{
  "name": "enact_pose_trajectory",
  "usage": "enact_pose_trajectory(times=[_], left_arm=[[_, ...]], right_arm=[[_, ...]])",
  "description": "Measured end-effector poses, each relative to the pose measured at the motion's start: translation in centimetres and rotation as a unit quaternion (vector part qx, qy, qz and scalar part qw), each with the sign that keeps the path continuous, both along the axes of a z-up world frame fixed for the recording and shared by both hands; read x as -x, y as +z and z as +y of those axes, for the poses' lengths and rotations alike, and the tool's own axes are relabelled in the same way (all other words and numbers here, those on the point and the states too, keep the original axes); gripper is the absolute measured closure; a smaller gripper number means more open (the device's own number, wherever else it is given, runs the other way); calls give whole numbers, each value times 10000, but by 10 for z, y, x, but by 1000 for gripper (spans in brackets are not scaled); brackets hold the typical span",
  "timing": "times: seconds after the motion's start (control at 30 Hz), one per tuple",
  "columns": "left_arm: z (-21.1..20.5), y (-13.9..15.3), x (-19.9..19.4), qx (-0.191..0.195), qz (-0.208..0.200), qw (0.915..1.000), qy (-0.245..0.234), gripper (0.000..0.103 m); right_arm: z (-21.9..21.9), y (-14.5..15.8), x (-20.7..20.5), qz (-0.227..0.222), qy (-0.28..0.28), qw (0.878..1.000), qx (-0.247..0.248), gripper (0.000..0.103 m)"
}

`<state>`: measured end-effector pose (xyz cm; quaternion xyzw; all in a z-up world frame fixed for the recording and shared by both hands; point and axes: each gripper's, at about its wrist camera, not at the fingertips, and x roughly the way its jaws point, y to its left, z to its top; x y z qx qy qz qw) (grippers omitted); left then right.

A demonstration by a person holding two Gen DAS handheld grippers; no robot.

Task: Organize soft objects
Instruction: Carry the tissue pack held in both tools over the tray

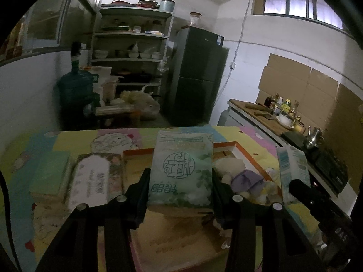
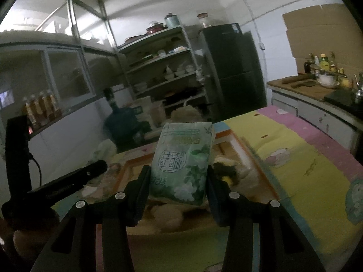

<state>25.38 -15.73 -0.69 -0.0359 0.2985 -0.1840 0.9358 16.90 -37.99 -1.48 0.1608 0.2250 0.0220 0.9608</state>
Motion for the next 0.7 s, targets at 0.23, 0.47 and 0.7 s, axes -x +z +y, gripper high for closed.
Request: enact_pose_trajectory(times=[0.23,0.47,0.7], left_arm=[[-20,-2,-16,-35,15,10000,-34,55],[-32,-7,-32,-105,113,9999,-19,55],[-42,-13,-49,-241,200,9995,62,55]], right_arm=[[-21,3,-17,-15,-8,9993,363,56],[-39,8,-43,-9,246,9980,588,56],[-53,5,-73,223,694,9960,526,56]])
